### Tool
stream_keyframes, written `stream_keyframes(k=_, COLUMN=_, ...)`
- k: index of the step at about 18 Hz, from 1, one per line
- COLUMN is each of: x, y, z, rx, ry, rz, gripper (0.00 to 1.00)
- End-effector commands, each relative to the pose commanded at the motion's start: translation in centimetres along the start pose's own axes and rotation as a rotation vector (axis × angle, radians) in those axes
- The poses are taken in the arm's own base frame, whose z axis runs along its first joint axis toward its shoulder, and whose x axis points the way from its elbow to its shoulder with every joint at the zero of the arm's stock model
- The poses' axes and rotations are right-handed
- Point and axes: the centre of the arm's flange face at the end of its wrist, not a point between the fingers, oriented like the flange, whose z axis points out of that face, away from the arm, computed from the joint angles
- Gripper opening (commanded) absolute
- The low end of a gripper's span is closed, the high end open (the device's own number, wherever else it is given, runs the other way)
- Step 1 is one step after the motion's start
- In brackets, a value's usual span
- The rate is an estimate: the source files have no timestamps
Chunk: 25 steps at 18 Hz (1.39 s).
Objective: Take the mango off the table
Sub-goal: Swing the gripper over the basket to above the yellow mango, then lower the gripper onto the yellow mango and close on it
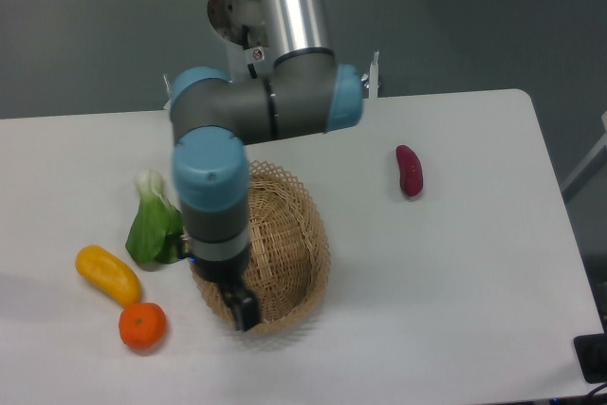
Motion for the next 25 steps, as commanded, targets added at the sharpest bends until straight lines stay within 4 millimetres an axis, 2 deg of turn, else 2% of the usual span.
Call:
stream_keyframes(k=2, x=2.1, y=-2.1, z=0.9, rx=0.006, ry=0.006, rz=0.065, gripper=1.00)
stream_keyframes(k=6, x=5.8, y=-4.2, z=3.3, rx=0.042, ry=-0.016, rz=0.185, gripper=1.00)
stream_keyframes(k=9, x=8.6, y=-5.0, z=4.2, rx=0.044, ry=0.019, rz=0.293, gripper=1.00)
stream_keyframes(k=17, x=11.2, y=-6.9, z=7.1, rx=0.036, ry=0.067, rz=0.405, gripper=1.00)
stream_keyframes(k=20, x=11.8, y=-7.4, z=9.0, rx=0.028, ry=0.094, rz=0.421, gripper=1.00)
stream_keyframes(k=25, x=12.7, y=-8.1, z=10.0, rx=0.025, ry=0.109, rz=0.468, gripper=1.00)
